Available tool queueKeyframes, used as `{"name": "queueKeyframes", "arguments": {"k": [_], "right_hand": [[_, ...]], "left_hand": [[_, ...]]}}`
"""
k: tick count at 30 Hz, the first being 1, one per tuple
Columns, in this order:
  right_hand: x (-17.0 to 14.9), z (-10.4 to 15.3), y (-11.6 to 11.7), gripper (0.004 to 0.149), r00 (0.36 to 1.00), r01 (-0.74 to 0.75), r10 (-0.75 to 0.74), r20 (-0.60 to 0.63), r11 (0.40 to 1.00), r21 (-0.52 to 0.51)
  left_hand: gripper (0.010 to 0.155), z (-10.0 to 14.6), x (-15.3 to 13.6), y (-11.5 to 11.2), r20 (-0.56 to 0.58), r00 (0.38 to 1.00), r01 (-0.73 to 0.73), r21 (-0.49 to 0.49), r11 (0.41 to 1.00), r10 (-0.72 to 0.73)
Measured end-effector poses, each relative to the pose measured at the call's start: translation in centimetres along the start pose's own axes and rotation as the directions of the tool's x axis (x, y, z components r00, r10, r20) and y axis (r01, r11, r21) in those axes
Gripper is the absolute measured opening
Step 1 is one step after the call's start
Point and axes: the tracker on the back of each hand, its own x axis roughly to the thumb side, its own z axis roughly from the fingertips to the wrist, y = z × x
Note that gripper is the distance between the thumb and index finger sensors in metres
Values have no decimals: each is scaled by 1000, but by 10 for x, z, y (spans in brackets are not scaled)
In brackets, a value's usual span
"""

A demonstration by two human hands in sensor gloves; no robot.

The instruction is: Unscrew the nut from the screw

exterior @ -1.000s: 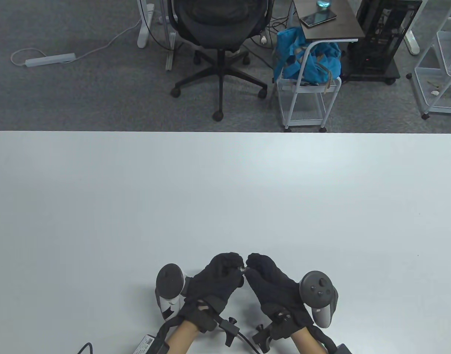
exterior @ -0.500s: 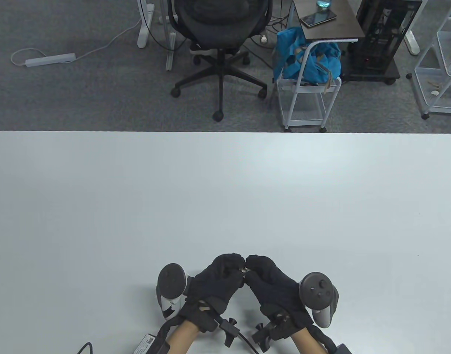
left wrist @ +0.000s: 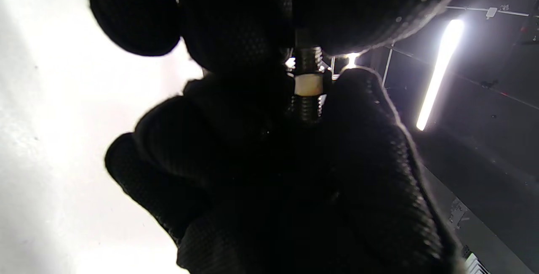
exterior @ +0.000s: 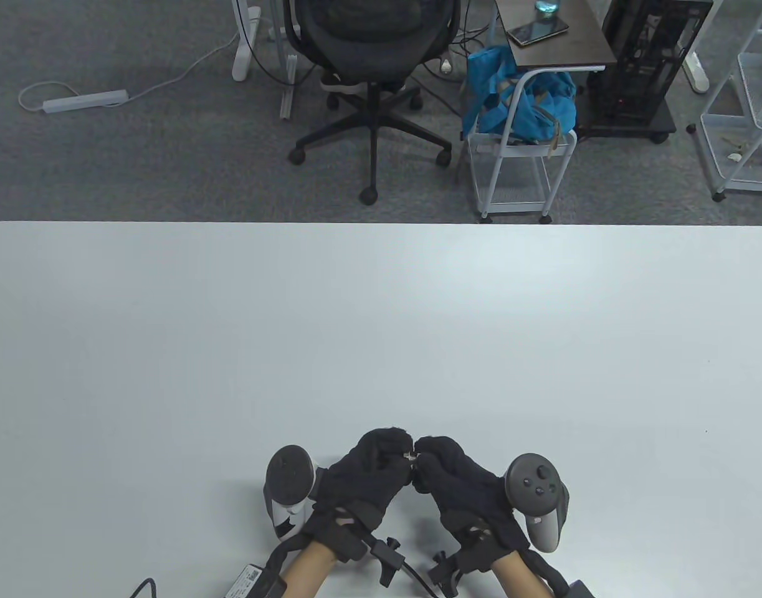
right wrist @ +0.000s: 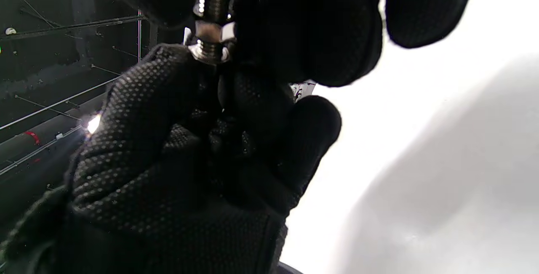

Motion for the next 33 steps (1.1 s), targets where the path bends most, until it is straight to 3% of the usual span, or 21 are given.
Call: {"name": "queueKeyframes", "arguments": {"k": [18,25,31,33], "right_hand": [[8,1,-3,49,996,-2,4,95,1000,-21],[0,1,-3,69,999,29,-29,15,999,-26],[-3,-1,1,59,1000,21,-21,-3,1000,14],[-1,-1,0,57,1000,-14,15,15,1000,-15]], "left_hand": [[48,0,-1,0,-15,1000,-8,7,1000,8],[48,0,-1,0,-15,1000,-8,4,1000,8],[48,0,-1,0,-9,1000,-5,-1,1000,5],[48,0,-1,1,-11,1000,-6,0,1000,6]]}}
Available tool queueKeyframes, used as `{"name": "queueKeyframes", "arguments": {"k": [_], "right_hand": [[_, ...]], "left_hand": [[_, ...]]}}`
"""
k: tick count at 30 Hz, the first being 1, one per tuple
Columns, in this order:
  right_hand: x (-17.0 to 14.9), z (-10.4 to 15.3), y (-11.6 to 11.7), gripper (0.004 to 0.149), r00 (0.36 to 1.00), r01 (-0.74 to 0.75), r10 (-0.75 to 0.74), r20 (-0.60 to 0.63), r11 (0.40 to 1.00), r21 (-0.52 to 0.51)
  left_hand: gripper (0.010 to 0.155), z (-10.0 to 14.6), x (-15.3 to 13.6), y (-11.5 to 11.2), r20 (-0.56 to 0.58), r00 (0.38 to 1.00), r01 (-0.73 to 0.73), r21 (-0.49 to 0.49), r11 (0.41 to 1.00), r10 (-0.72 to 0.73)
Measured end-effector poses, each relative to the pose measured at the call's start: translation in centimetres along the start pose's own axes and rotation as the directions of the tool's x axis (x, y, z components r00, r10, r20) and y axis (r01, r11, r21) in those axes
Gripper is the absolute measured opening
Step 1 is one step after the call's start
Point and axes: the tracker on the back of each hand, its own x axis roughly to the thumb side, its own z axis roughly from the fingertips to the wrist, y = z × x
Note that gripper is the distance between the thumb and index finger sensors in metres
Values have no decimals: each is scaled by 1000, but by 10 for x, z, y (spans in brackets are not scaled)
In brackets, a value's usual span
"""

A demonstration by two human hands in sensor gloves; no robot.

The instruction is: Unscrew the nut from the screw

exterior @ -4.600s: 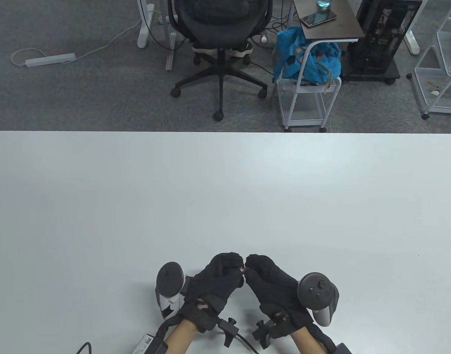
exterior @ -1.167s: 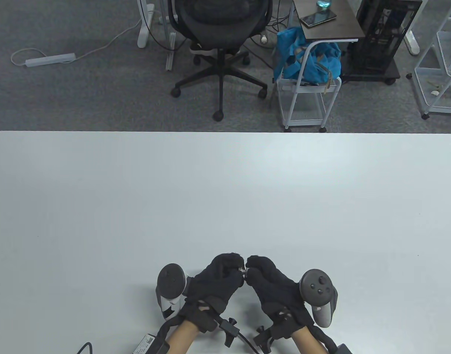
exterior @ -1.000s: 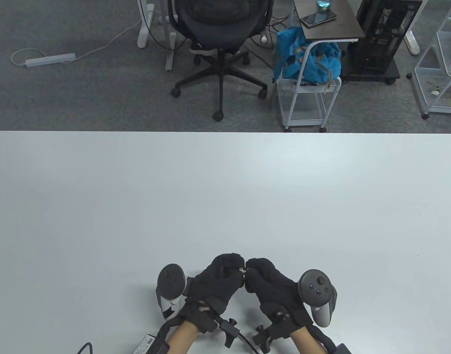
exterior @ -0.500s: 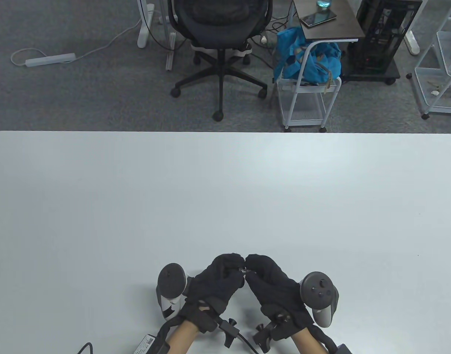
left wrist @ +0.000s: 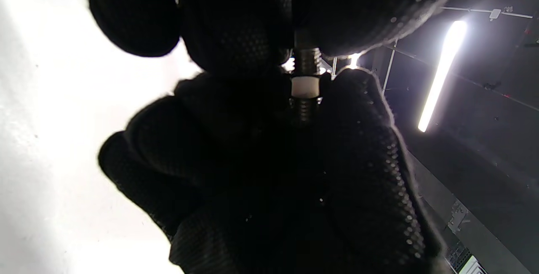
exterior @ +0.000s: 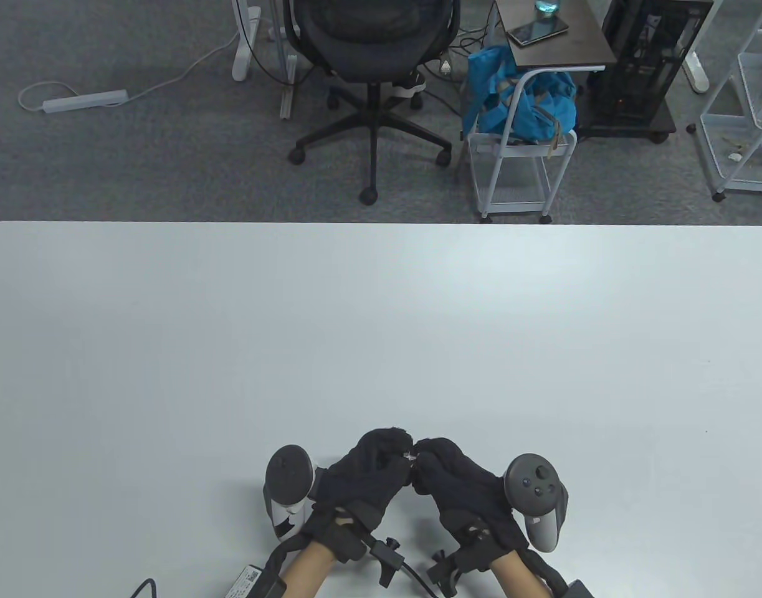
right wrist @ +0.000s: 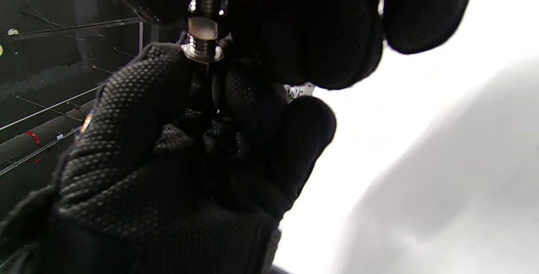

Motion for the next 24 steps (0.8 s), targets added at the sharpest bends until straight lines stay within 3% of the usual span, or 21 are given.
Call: {"name": "queueKeyframes", "arguments": {"k": [10,14,20,24], "right_hand": [[7,1,-2,51,997,-22,25,67,999,-34],[8,0,-2,50,997,3,-3,76,1000,1],[1,1,-1,66,1000,11,-11,15,1000,0],[-2,0,2,67,1000,6,-5,-26,999,35]], "left_hand": [[48,-1,-1,0,-14,1000,4,-7,1000,-4],[48,-1,-2,2,-27,999,-22,6,1000,22],[48,-1,-2,1,-25,1000,-12,1,1000,12],[48,-1,-2,1,-22,1000,-13,2,1000,13]]}}
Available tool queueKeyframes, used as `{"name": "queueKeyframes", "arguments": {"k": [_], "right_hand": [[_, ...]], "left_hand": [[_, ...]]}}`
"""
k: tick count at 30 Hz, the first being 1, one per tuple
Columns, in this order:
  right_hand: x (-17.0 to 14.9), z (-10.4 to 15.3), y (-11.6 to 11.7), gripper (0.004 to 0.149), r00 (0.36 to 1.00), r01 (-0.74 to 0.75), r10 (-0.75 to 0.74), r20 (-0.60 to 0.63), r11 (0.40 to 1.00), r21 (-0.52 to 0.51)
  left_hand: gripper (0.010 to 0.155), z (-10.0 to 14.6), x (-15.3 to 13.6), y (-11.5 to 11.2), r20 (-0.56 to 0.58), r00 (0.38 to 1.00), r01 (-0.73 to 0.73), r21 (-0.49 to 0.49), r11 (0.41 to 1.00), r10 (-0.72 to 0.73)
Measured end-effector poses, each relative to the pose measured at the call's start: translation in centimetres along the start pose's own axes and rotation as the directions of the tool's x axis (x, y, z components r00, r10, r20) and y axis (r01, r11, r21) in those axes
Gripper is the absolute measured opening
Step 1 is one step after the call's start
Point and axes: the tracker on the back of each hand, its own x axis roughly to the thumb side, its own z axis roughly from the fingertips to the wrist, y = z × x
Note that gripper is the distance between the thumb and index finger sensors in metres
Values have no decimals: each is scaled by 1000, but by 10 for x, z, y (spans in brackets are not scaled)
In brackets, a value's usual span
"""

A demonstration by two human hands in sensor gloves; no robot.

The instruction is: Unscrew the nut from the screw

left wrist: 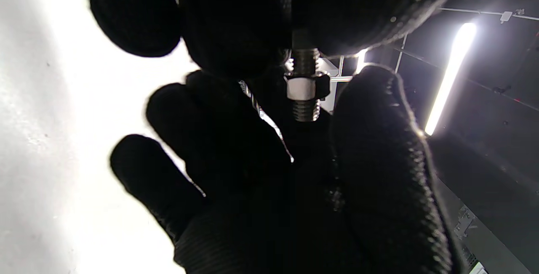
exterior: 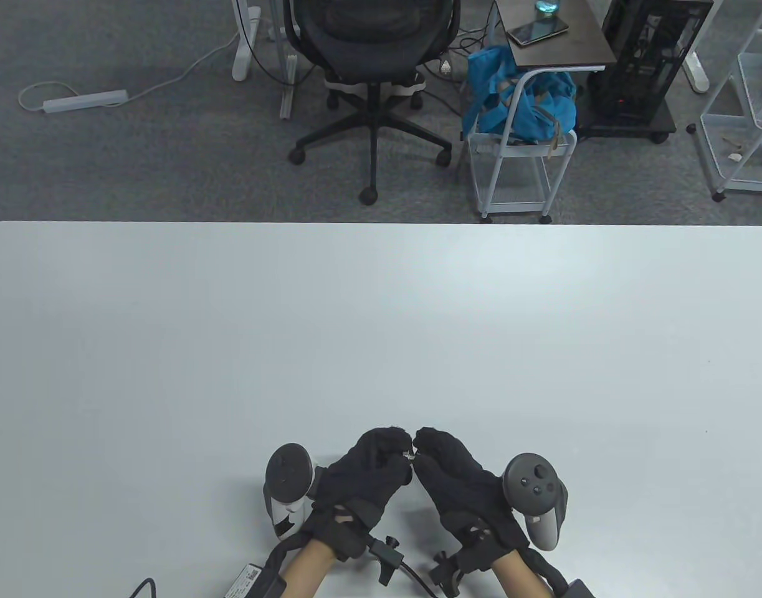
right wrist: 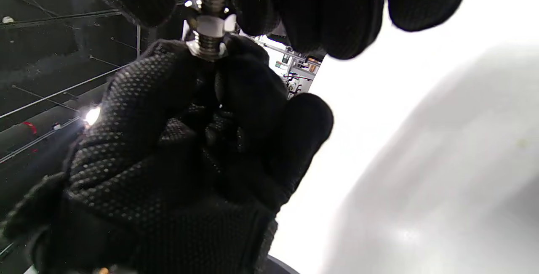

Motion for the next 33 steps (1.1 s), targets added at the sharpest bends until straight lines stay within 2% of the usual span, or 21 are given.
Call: {"name": "queueKeyframes", "arguments": {"k": [4,12,17,21,27,33], "right_hand": [[4,0,0,58,999,-17,18,28,999,-28],[8,0,-4,53,995,-45,51,83,996,-74],[10,1,-4,51,993,-51,59,102,995,-83],[11,0,-3,52,993,-40,45,108,998,-44],[5,1,-5,66,998,-49,52,47,997,-68],[4,0,-4,57,998,-35,37,50,998,-53]], "left_hand": [[48,0,0,0,2,1000,-1,-3,1000,1],[49,-1,0,-1,-8,1000,30,-52,998,-30],[48,-1,2,-2,-2,999,33,-41,999,-33],[48,0,2,0,-11,1000,12,-11,1000,-12],[48,0,3,-2,0,1000,27,-16,1000,-27],[48,0,4,-2,6,1000,24,-16,1000,-24]]}}
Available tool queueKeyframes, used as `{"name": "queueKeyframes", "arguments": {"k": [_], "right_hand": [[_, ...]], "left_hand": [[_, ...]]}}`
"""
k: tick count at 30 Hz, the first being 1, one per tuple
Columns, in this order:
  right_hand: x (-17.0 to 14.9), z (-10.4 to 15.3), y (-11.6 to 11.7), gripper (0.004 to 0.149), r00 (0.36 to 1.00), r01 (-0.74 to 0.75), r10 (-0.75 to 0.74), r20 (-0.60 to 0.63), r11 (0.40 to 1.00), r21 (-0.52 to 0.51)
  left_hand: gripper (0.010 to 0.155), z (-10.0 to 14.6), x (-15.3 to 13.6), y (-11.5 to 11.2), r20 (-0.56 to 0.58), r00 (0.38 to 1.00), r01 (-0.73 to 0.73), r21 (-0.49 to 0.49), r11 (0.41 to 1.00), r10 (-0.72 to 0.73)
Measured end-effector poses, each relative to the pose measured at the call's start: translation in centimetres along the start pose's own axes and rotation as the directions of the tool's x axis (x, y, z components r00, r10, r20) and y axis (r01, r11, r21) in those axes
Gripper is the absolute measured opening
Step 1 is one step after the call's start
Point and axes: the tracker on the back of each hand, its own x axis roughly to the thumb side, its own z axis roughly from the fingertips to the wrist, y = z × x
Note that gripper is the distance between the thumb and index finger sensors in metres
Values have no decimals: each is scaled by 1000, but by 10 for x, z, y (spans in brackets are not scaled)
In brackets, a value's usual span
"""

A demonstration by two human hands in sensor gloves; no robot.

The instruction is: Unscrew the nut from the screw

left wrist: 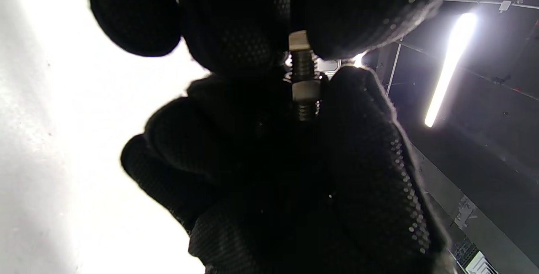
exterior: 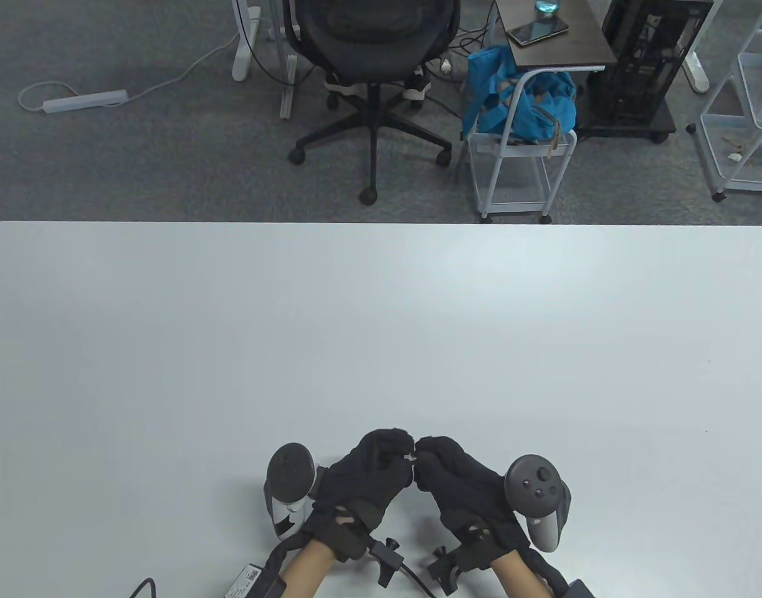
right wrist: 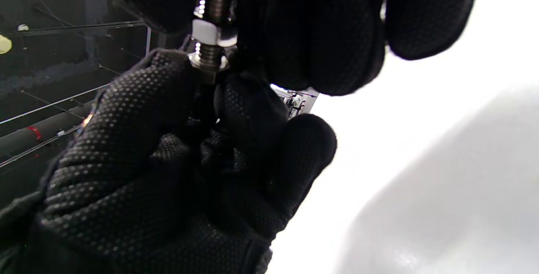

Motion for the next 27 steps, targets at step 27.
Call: {"name": "queueKeyframes", "arguments": {"k": [27], "right_hand": [[-1,0,1,56,999,-32,32,-8,999,13]], "left_hand": [[47,0,-1,2,-11,1000,-12,13,1000,12]]}}
